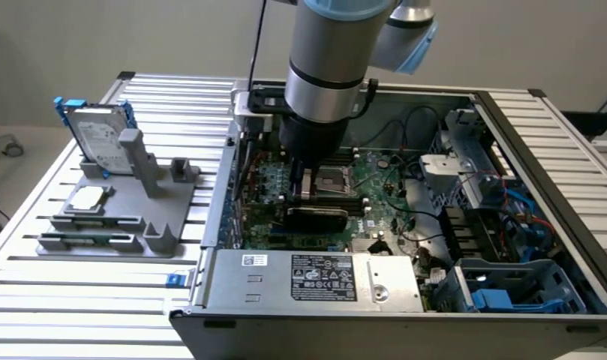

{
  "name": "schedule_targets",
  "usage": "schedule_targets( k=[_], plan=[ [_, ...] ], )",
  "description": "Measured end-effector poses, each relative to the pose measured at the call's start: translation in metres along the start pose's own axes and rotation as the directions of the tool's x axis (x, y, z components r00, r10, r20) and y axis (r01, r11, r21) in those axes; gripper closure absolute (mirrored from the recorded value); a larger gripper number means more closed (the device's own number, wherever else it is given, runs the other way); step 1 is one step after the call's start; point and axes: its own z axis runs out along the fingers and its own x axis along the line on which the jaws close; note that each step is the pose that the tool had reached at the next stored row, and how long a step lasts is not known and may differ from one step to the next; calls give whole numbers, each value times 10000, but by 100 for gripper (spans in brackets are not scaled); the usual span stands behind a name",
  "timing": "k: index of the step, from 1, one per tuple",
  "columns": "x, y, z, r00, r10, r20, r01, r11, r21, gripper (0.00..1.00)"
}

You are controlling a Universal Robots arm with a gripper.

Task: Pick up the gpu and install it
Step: 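Press down on the gpu until it lock into place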

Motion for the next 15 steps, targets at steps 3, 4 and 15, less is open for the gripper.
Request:
schedule_targets(
  k=[3,4,15],
  plan=[
    [0,2,6,10000,1,-2,-1,10000,5,89],
    [0,2,6,10000,1,-4,-1,10000,6,89],
    [-5,80,-167,10000,1,-3,-1,10000,8,89]
  ],
)
